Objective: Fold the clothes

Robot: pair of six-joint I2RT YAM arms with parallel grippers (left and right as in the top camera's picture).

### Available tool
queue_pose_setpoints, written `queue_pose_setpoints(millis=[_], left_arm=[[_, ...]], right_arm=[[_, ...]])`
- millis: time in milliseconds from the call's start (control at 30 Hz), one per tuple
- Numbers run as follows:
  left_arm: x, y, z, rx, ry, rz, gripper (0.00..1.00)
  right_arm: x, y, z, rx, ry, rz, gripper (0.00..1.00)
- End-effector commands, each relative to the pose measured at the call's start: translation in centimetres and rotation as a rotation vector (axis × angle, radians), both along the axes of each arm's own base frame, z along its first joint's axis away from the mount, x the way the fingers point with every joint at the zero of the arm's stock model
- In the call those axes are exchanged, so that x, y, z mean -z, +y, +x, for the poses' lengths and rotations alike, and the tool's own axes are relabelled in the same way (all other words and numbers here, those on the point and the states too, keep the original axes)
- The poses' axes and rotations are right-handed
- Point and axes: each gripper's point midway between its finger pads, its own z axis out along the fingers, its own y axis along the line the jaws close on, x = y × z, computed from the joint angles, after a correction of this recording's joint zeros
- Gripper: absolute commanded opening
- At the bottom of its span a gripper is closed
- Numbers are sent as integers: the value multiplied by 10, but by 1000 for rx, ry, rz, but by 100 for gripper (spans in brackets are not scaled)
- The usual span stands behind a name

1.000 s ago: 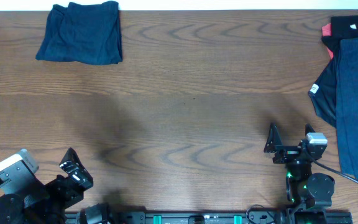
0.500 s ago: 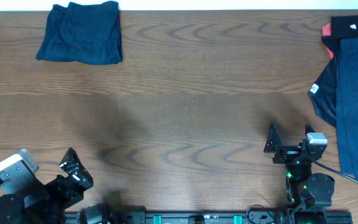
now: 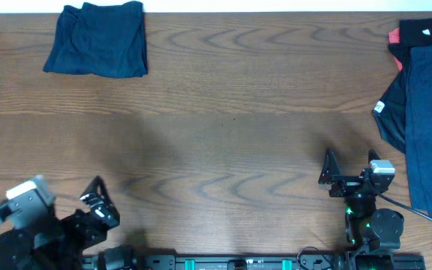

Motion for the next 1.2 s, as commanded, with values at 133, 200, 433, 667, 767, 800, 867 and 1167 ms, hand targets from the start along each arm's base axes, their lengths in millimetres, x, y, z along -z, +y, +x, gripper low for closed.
queue_pose_setpoints(millis=[133,200,433,667,767,800,867,1167], left_arm=[[29,-24,38,151,-75,-66,98],[43,-26,51,170,-122,-60,98],[106,-24,82,126,-253,-156,98],[149,-22,102,125,-380,-164,98],[158,-23,106,135,-430,-159,98],[159,-24,108,138,-451,-156,98],[160,-24,110,144,-487,-152,98],[170,-13,114,77,-527,-125,98]], right_arm=[[1,-4,0,20,0,-16,99],[1,-4,0,20,0,-16,99],[1,-4,0,19,0,-16,99],[1,-4,0,20,0,-16,99],[1,-4,0,19,0,-16,99],[1,-4,0,19,0,-16,99],[1,-4,0,20,0,-16,99],[1,-4,0,20,0,-16,99]])
